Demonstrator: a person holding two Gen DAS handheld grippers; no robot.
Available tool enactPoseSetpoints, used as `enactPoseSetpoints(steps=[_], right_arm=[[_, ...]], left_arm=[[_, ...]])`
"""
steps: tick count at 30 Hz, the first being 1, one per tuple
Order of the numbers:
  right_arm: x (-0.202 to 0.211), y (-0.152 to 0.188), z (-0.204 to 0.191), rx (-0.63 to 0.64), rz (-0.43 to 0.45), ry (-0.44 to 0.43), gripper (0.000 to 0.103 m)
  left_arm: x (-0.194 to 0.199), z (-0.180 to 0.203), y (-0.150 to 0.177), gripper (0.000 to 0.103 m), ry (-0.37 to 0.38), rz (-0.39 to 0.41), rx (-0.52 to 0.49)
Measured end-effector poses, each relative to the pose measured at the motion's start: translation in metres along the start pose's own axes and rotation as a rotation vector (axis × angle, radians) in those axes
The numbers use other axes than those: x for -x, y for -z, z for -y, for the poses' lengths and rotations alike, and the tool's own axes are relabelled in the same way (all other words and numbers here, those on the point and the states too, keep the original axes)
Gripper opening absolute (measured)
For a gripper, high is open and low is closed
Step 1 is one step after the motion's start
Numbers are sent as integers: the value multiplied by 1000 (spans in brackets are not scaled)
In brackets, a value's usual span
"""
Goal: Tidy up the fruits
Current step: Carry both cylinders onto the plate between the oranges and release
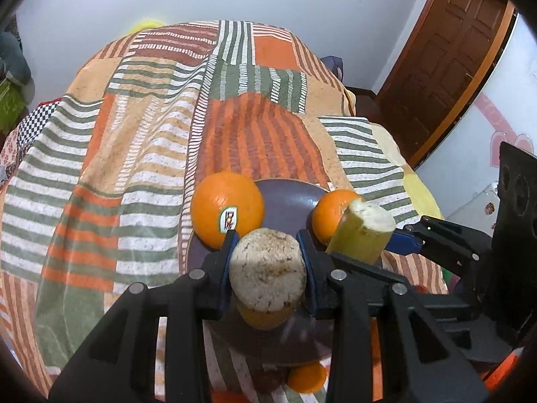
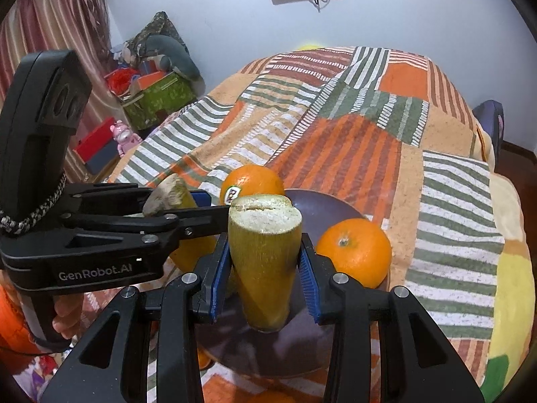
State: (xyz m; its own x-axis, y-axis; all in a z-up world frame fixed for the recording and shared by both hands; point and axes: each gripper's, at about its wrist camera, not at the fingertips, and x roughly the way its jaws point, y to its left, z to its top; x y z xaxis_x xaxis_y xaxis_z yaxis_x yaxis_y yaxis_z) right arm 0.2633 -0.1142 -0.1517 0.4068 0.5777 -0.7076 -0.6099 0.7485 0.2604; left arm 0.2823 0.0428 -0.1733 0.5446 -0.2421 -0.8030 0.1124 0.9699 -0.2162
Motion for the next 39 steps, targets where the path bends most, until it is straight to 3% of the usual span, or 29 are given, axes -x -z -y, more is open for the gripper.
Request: enactPoseSetpoints(steps=[10, 20, 33, 39], right_arm=[[1, 2, 8, -17, 14, 0, 37], [-3, 9, 7, -3, -32, 12, 37], [24, 13, 6, -1, -6, 51, 37], [44, 19, 1, 9, 14, 78, 37]], left_arm=[[-10, 5, -6, 35, 15, -11, -20], [-15, 2, 4, 35, 10, -46, -8], [30, 4, 17, 36, -34, 16, -19], [57, 6, 31, 42, -63, 54, -34]])
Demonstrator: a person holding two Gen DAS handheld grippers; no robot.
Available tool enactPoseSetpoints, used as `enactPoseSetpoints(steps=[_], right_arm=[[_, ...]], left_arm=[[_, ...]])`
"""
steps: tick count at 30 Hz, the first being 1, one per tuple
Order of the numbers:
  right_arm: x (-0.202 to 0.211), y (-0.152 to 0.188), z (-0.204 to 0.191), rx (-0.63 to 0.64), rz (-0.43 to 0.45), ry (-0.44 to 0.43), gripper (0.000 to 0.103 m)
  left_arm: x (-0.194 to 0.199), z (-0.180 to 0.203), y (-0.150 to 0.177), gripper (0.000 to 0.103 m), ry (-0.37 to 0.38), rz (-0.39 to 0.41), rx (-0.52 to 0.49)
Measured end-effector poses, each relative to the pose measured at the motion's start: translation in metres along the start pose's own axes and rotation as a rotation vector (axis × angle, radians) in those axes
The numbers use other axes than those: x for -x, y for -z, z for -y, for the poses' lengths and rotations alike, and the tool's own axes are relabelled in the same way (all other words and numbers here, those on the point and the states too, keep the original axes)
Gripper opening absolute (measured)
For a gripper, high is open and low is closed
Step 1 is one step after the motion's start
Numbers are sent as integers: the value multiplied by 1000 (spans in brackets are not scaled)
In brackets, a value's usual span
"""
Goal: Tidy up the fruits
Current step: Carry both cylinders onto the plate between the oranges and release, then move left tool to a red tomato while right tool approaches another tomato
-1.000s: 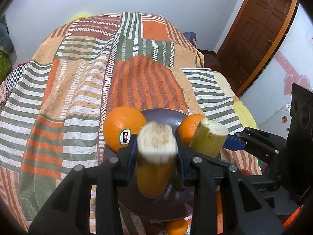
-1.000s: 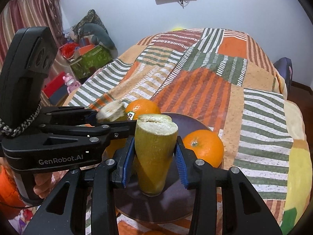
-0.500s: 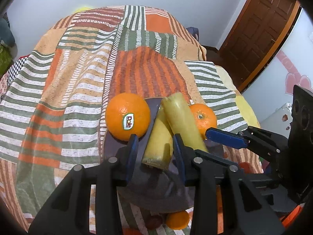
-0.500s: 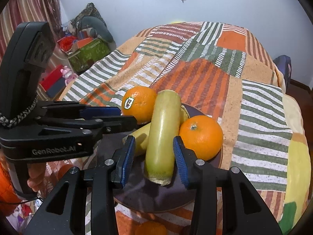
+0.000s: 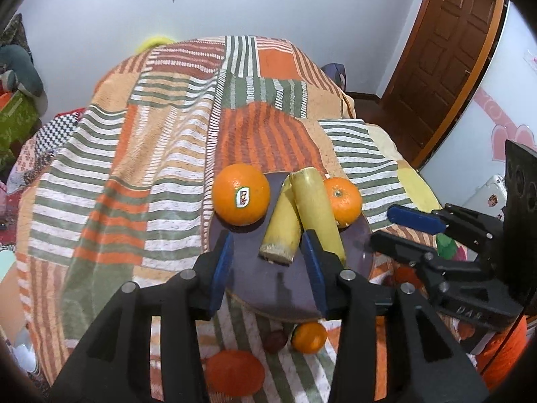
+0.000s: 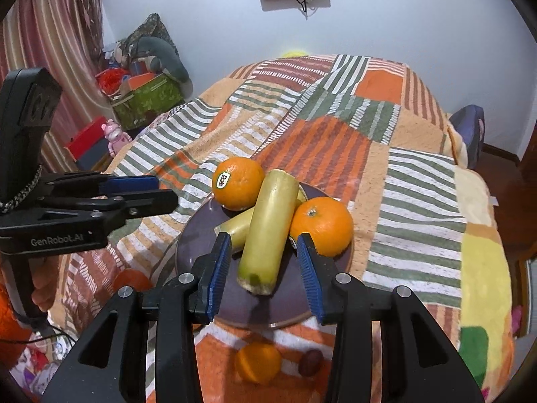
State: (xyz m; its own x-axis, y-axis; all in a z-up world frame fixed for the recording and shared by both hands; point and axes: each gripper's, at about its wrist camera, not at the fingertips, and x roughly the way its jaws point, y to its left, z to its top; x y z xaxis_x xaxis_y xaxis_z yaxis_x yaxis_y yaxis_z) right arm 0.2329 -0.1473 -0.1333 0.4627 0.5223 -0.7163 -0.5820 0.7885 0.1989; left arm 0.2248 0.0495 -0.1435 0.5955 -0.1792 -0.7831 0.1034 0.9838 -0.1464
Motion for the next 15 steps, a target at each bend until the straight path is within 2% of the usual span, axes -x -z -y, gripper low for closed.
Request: enactPoseSetpoints(steps=[4, 7, 15], right_arm=[[12, 9, -2, 0, 5, 20, 38], [20, 16, -1, -5, 4, 40, 42], [35, 47, 13, -57, -26, 96, 43]], left_arm=[[15, -3, 13, 43, -18, 6, 5], [23, -7, 24, 50, -34, 2, 16], [30, -15, 57, 51, -64, -42, 43]])
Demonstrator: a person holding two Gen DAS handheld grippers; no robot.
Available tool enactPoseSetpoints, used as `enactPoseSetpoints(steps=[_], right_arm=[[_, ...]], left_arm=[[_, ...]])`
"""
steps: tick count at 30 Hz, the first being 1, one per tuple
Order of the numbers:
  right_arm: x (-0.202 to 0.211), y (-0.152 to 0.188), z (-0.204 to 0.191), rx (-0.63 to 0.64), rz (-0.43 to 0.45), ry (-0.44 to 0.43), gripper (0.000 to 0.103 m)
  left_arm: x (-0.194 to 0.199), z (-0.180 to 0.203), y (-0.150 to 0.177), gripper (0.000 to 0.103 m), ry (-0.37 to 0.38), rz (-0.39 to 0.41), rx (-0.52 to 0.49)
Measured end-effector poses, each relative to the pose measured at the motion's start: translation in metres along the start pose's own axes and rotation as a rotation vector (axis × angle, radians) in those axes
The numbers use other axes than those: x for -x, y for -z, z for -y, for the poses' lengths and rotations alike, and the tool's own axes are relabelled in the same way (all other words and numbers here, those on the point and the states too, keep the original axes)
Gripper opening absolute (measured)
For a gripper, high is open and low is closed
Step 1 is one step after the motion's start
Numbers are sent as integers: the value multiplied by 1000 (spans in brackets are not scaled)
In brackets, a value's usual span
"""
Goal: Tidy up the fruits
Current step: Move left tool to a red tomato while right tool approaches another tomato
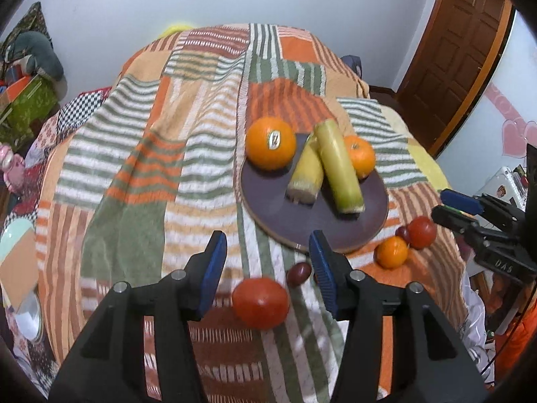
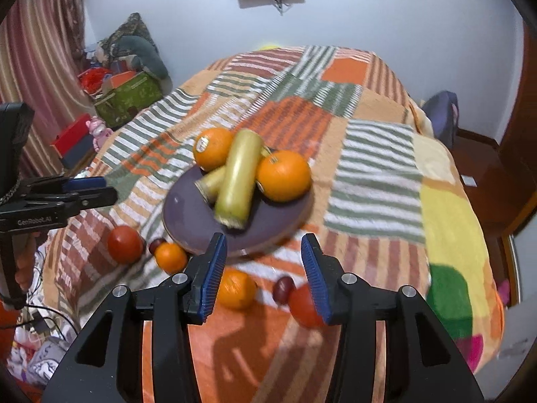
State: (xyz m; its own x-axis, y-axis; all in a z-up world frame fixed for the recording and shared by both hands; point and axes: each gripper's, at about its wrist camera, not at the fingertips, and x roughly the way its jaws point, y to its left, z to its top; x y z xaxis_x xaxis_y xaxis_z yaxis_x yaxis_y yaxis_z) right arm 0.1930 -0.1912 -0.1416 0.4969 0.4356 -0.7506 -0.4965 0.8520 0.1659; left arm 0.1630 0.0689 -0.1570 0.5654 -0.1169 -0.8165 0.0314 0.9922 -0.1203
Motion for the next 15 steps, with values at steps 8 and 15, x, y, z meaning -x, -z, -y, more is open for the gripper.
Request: enactPoseSetpoints(steps=[8, 15], right_arm=[[-6, 34, 16, -72, -75, 47, 43], [-15, 39, 22, -75, -92, 82, 49]], left_arm=[[-15, -1, 27, 51, -9, -74, 7], [-31, -2, 41, 53, 2, -122, 17]])
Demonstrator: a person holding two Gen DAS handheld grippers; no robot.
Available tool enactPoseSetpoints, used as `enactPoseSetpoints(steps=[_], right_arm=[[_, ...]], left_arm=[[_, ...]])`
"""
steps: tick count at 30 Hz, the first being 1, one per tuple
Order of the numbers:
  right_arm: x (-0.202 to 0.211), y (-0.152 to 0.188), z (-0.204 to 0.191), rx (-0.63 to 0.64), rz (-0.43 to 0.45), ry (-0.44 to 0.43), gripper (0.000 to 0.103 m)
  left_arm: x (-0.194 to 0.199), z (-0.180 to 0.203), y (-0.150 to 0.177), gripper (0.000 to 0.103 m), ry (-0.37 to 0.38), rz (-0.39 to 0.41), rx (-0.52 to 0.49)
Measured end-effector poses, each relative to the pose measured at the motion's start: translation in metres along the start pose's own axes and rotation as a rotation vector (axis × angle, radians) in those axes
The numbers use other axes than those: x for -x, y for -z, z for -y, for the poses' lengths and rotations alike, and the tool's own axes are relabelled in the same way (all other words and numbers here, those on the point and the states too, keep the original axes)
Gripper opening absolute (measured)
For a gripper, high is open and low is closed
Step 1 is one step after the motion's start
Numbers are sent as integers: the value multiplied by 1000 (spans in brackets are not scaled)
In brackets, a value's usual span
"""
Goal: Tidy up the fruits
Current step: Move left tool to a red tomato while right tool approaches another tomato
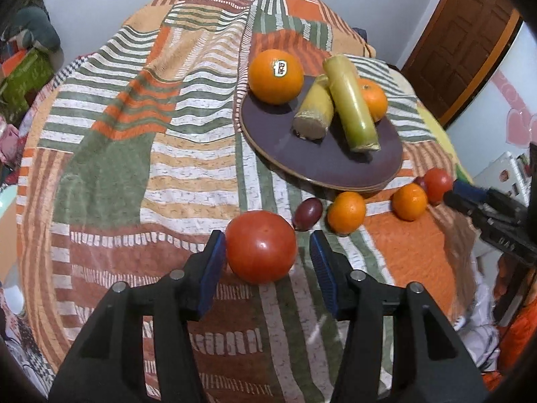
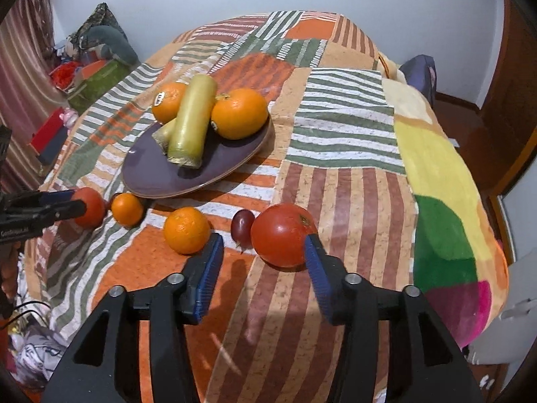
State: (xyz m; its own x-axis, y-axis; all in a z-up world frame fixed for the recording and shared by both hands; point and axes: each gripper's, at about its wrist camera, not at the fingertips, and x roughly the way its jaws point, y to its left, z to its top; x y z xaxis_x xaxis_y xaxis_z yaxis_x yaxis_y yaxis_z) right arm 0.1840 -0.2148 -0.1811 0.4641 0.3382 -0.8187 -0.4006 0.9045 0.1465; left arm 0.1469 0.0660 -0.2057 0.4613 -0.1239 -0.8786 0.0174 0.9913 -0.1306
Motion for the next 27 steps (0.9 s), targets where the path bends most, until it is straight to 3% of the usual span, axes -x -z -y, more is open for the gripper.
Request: enactPoseSetpoints(steps=[9, 18, 20, 27], right_arm=[[-11, -3, 14, -22, -5, 53, 55], [-21, -5, 28, -77, -21, 22, 55], [-22, -5, 30, -90, -23, 7, 53], [-18, -6, 36, -114, -27, -20, 45]], left_arm=[[-12, -1, -5, 55, -34, 10, -17], [-28, -9, -5, 55, -13, -31, 19], [-28, -7, -5, 50, -7, -26, 13], [-24, -4, -5, 49, -18, -12, 2]])
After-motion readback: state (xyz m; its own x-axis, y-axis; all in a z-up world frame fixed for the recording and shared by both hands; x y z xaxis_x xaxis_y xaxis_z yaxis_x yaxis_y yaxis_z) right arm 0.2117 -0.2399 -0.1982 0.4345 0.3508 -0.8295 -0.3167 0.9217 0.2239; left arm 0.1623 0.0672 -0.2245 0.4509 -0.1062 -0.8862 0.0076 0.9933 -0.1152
